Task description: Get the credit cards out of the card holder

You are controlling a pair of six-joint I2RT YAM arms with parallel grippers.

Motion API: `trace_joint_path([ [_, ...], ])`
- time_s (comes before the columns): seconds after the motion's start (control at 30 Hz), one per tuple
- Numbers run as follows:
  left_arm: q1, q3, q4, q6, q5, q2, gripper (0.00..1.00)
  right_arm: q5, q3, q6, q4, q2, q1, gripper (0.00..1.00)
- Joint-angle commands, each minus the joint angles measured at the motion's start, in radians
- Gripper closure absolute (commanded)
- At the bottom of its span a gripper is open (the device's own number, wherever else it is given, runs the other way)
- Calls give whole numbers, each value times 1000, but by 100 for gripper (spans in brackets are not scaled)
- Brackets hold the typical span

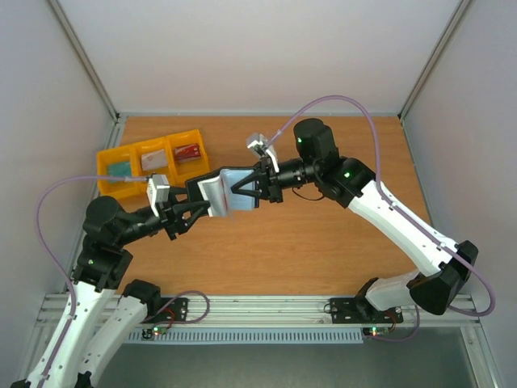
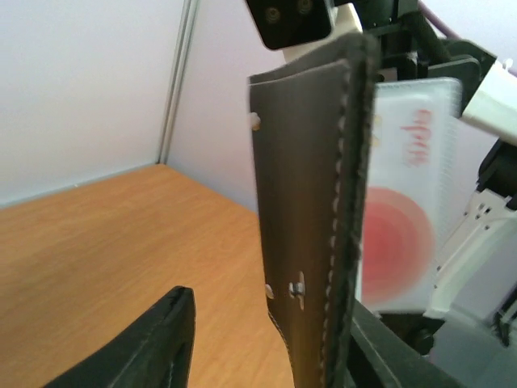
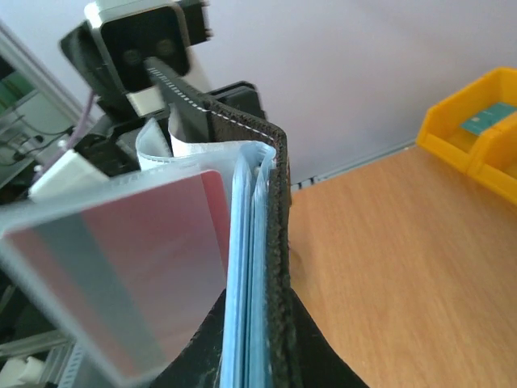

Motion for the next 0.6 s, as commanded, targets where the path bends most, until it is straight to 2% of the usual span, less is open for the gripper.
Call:
trace_joint_path([
  [0.0, -4, 9, -21, 9, -4, -17, 51, 107, 25, 41, 37, 12, 8, 99],
  [0.13, -4, 5, -33, 10, 10, -26, 41, 173, 31, 60, 19, 29, 7, 99],
  [0.33, -4, 18, -63, 15, 14, -28, 29, 174, 33, 74, 23, 41, 8, 99],
  [0.47, -4, 27, -66, 28, 1, -27, 11, 214, 43, 79, 1, 43, 9, 99],
  [0.57, -4, 27, -73, 44, -35, -19, 7, 190, 43, 81, 8, 46, 8, 99],
])
